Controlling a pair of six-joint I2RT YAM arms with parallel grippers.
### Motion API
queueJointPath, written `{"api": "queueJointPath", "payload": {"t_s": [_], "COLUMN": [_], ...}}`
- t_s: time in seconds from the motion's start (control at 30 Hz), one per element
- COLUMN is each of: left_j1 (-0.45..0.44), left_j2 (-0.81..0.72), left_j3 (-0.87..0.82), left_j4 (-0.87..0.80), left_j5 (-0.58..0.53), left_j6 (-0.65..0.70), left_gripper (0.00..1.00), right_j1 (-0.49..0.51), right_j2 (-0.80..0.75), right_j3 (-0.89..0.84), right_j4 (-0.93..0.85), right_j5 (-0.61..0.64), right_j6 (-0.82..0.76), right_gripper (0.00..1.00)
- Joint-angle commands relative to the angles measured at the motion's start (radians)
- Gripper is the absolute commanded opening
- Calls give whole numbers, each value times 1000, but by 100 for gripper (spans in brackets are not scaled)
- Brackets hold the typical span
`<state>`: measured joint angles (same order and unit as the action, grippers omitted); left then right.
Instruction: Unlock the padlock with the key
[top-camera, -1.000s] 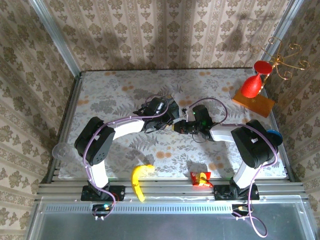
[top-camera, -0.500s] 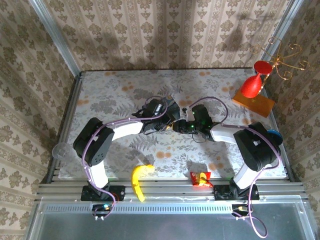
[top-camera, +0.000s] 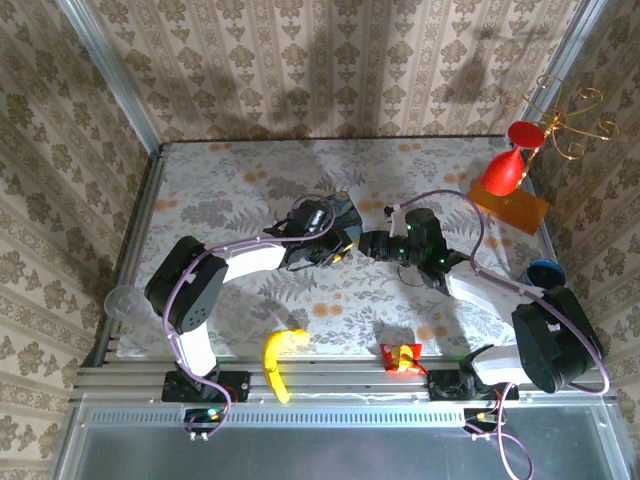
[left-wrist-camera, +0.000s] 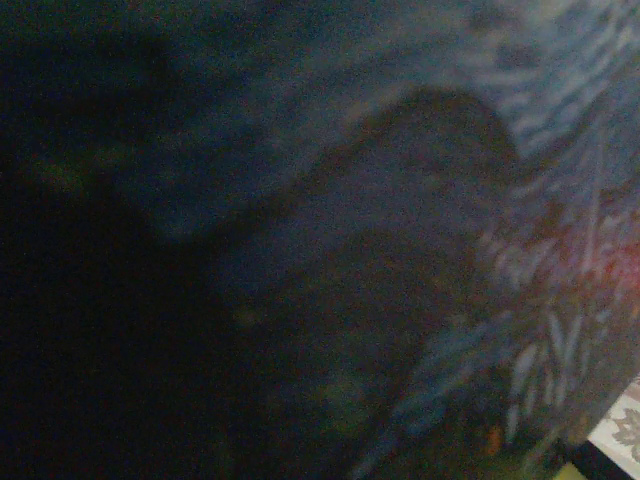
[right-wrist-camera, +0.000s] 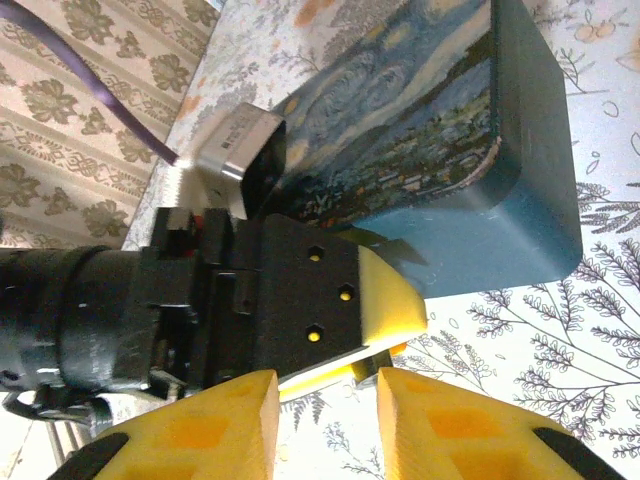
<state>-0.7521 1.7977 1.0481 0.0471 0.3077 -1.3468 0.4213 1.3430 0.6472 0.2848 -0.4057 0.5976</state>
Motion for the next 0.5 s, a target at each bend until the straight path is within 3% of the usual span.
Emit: {"api": "queueJointPath", "payload": {"t_s": [0.0,0.47], "left_j1": [-2,0], "left_j2": [-11,-10], "left_j3": [-16,-19], "left_j4": [-12,-4], "left_j5": [70,79], "left_j6": [-37,-43], "left_gripper": [0,0], "right_j1": [-2,34], "right_j2": [-25,42], "right_j3": [-22,-83], "right_j4": [-21,136], "right_j5": [8,-14], "right_j6": [43,131], "right_gripper": [28,23]}}
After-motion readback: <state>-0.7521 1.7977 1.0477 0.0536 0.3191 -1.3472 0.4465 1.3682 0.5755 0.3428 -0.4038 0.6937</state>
